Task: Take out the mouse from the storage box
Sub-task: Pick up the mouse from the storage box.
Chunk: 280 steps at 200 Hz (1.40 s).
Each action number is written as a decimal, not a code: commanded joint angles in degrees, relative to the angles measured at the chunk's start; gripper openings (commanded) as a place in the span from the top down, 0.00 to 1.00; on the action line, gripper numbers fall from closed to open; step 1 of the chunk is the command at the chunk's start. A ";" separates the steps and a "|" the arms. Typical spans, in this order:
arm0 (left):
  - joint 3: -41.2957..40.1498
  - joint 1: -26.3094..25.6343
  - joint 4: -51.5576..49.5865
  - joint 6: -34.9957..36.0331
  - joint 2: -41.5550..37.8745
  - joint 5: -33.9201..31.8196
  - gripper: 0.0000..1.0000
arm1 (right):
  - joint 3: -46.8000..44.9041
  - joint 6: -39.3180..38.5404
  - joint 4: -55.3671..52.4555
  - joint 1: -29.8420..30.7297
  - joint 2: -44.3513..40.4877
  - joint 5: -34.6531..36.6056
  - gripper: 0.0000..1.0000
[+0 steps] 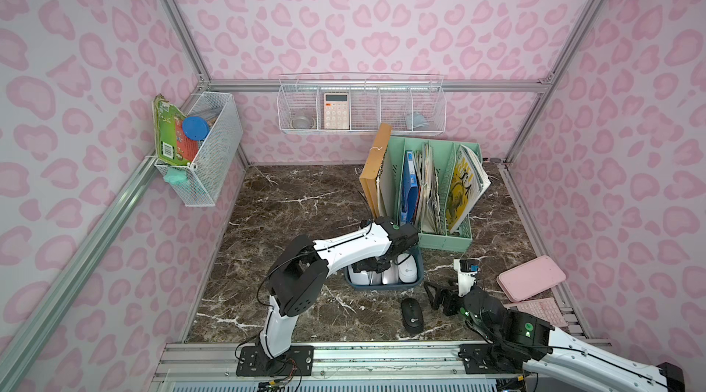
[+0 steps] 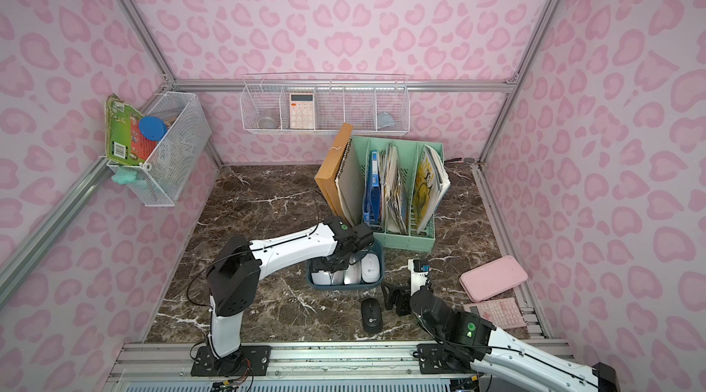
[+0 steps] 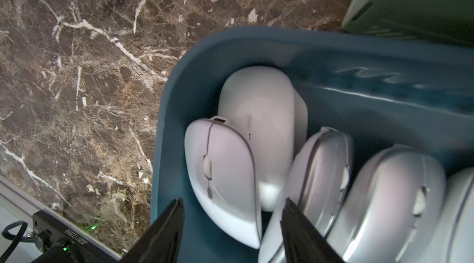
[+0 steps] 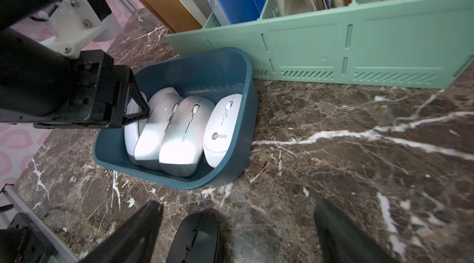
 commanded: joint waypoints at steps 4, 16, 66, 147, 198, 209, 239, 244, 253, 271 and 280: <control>-0.26 0.11 -0.88 -0.29 0.78 0.51 0.34 | -0.48 -1.94 2.73 -1.85 0.44 -3.33 0.04; -0.63 0.15 -0.56 -0.49 1.03 0.78 0.33 | -0.48 -2.52 3.13 -2.78 0.89 -4.13 0.04; -0.48 0.63 0.51 -0.12 2.70 1.78 0.38 | -1.18 -4.78 6.80 -5.73 3.78 -7.07 0.03; -1.55 -0.24 -1.18 -2.14 0.94 -0.45 0.60 | -0.99 -5.73 9.24 -6.95 7.95 -7.75 0.02; -3.10 -0.29 0.15 -2.34 1.17 0.84 0.63 | -1.08 -5.47 8.89 -7.45 7.49 -7.75 0.02; -3.21 -0.10 0.30 -2.25 1.71 1.32 0.59 | -1.18 -5.43 8.80 -7.56 7.25 -7.70 0.02; -3.97 0.18 1.99 -1.68 2.20 2.08 0.53 | -1.24 -5.47 8.88 -7.74 6.96 -7.90 0.02; -4.31 0.36 2.60 -1.44 2.26 2.41 0.52 | -1.24 -5.53 8.91 -7.84 7.05 -7.97 0.02; -4.82 0.67 3.54 -1.13 2.37 3.12 0.53 | -1.27 -5.60 8.97 -7.91 7.18 -8.05 0.02; -5.23 0.90 4.42 -0.85 2.63 3.46 0.57 | -1.23 -5.64 9.06 -8.08 7.48 -8.27 0.02; -5.19 0.90 4.59 -0.62 2.67 3.54 0.59 | -1.25 -5.64 9.15 -8.09 7.58 -8.31 0.02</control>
